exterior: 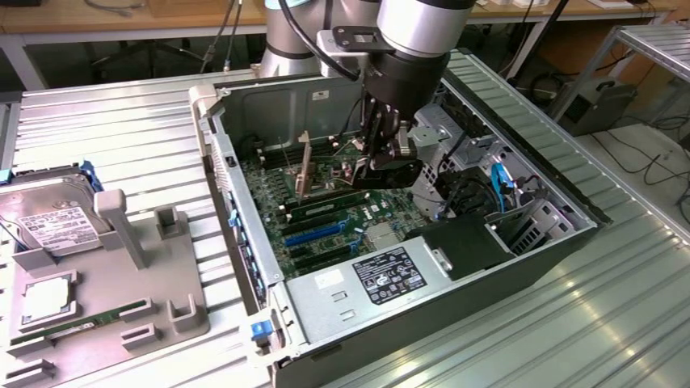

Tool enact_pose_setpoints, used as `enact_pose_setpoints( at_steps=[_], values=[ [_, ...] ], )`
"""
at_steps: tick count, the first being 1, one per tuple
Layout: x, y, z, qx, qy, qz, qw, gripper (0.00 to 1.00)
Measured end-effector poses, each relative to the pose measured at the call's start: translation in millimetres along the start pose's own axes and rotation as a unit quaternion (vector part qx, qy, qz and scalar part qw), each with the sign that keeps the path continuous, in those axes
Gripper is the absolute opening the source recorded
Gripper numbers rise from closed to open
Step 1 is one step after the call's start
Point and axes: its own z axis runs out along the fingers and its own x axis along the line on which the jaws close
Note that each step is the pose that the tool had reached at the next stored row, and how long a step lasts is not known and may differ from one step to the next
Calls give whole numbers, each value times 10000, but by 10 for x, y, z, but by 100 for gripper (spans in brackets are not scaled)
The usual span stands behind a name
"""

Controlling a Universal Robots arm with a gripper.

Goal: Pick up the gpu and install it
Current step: 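Insert the gpu into the slot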

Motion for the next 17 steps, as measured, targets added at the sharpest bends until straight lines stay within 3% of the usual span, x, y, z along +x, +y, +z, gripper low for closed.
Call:
enact_pose_setpoints(
  at_steps=[10, 14, 17],
  values=[
    [2, 7, 3, 2, -1, -17, 10000, 26],
    [2, 7, 13, -4, 6, -279, 9996, 26],
    [3, 7, 45, -11, 14, -582, 9983, 26]
  ],
)
